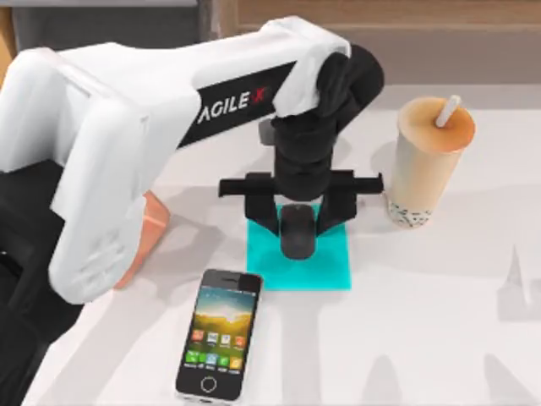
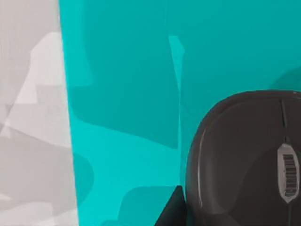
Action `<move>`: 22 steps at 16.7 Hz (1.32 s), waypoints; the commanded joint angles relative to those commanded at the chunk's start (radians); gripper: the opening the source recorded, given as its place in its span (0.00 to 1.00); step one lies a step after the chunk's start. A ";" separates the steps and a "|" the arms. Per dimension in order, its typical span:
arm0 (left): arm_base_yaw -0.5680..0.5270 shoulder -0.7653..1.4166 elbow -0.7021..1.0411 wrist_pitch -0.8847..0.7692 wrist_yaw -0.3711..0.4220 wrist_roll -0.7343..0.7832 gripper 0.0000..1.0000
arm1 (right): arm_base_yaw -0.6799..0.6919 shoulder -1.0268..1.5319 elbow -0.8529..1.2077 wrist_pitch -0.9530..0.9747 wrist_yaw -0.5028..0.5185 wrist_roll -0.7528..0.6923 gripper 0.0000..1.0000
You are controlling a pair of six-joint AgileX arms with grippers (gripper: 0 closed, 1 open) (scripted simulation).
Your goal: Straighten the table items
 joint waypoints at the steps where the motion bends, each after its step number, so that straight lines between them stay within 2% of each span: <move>1: 0.000 0.000 0.000 0.000 0.000 0.000 0.00 | 0.000 0.000 0.000 0.000 0.000 0.000 1.00; 2: 0.000 0.000 0.000 0.000 0.000 0.000 0.00 | 0.000 0.000 0.000 0.000 0.000 0.000 1.00; 15: 0.000 0.000 0.000 0.000 0.000 0.000 0.98 | 0.000 0.000 0.000 0.000 0.000 0.000 1.00; 22: 0.000 0.000 0.000 0.000 0.000 0.000 1.00 | 0.000 0.000 0.000 0.000 0.000 0.000 1.00</move>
